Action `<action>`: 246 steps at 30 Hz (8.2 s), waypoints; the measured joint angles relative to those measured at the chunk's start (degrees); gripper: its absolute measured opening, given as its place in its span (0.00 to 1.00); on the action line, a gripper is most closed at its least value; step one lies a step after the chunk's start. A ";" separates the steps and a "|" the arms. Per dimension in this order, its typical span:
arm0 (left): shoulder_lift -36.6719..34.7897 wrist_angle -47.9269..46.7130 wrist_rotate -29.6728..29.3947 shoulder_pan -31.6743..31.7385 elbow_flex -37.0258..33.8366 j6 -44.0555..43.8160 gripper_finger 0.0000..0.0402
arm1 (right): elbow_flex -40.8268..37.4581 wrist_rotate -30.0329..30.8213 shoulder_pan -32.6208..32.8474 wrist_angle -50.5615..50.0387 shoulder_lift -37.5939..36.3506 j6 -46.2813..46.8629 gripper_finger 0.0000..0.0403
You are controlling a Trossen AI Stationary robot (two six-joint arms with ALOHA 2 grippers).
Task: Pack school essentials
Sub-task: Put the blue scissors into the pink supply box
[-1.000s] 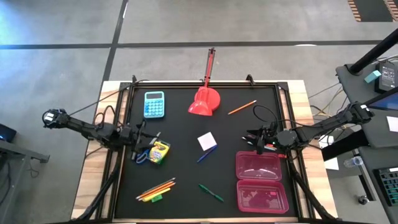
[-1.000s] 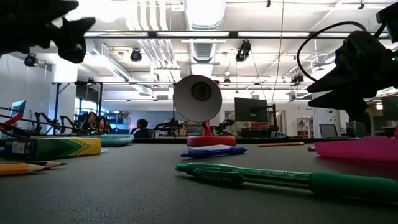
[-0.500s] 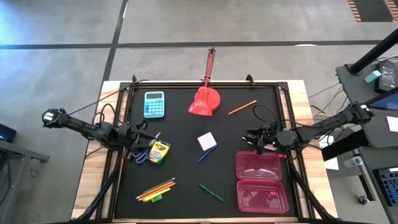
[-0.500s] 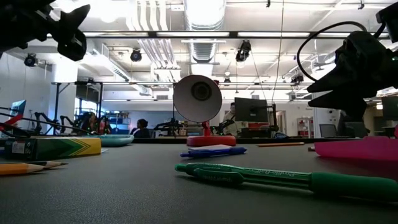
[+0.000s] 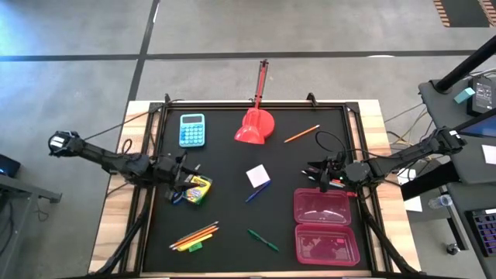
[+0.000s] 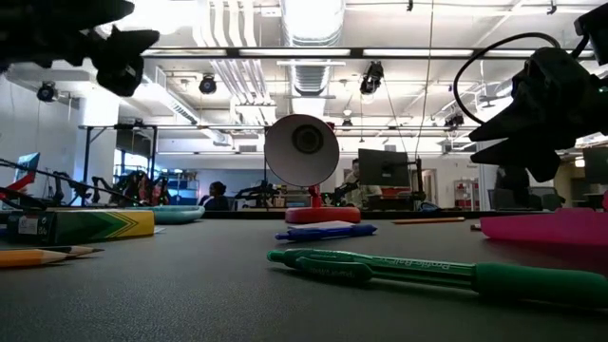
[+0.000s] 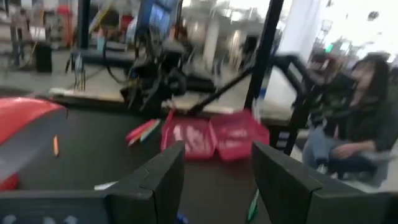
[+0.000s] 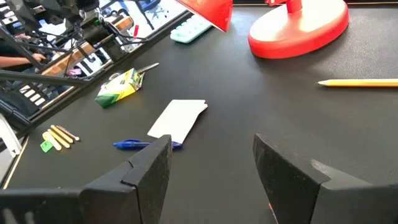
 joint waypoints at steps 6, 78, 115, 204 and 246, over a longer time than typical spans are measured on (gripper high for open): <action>8.30 -13.93 1.94 -0.04 9.44 -1.81 0.42 | 0.01 0.02 0.00 0.00 -0.01 0.00 0.54; 36.93 -67.63 -6.71 1.25 21.64 -54.06 0.68 | 0.01 0.02 0.01 0.22 0.00 0.00 0.54; 42.00 -62.87 -2.75 1.27 18.24 -52.99 0.66 | 0.00 0.01 0.00 0.22 -0.01 0.00 0.54; 60.61 -1.30 -10.66 4.66 51.83 -11.93 0.22 | 12.77 6.67 0.02 19.54 4.77 15.18 0.54; 60.28 -21.11 -25.30 7.23 60.11 -11.85 0.22 | 75.21 13.11 1.07 -36.26 47.51 18.45 0.54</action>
